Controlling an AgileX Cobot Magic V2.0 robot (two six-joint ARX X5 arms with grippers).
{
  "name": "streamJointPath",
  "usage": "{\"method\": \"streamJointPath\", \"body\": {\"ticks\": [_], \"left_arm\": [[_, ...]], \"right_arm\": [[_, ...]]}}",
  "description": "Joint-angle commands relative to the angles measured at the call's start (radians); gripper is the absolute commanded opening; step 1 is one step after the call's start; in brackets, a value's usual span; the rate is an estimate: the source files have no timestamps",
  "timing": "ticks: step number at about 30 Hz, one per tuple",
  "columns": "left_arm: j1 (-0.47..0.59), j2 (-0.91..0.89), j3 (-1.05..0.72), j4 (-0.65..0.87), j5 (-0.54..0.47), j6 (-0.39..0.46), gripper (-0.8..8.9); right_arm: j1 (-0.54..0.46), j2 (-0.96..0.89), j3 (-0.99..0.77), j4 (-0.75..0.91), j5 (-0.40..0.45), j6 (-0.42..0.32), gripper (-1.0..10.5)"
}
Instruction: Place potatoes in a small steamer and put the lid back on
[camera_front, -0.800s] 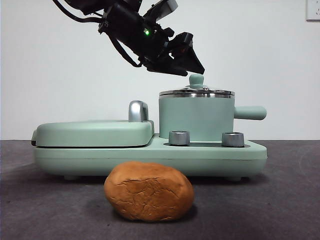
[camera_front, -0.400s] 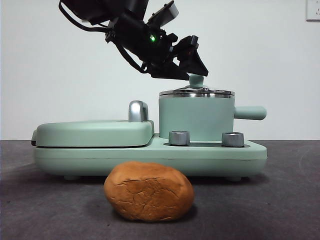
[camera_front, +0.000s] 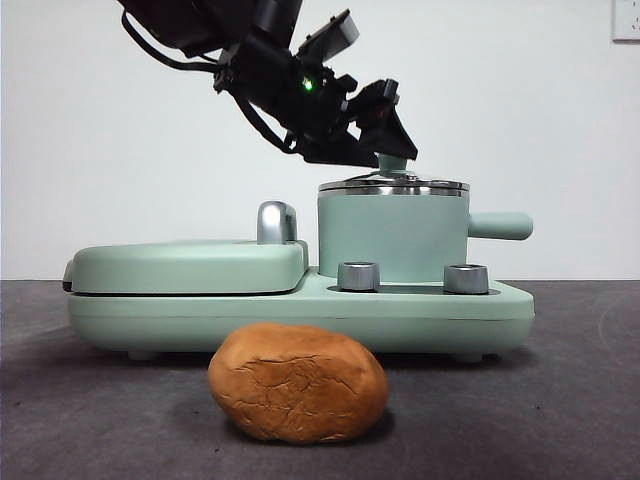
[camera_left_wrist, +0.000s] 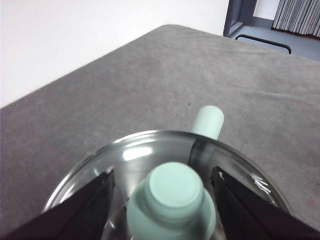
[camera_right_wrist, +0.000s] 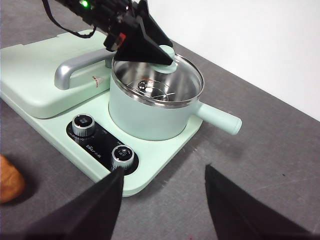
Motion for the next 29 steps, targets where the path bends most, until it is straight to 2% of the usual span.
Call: {"method": "streamJointPath", "body": {"ticks": [1, 6, 12, 29], "left_arm": [[-0.008, 0.035, 0.027, 0.011, -0.001, -0.005, 3.15], [-0.008, 0.04, 0.027, 0.011, -0.001, -0.004, 2.97], [-0.008, 0.04, 0.027, 0.012, -0.001, -0.003, 0.03], [-0.005, -0.036, 0.036, 0.01, -0.036, 0.008, 0.06]], "right_arm": [[0.004, 0.005, 0.018, 0.006, 0.002, 0.014, 2.6], [0.004, 0.005, 0.018, 0.006, 0.002, 0.014, 2.6], [0.004, 0.005, 0.018, 0.006, 0.002, 0.014, 2.6], [0.004, 0.005, 0.018, 0.006, 0.002, 0.014, 2.6]]}}
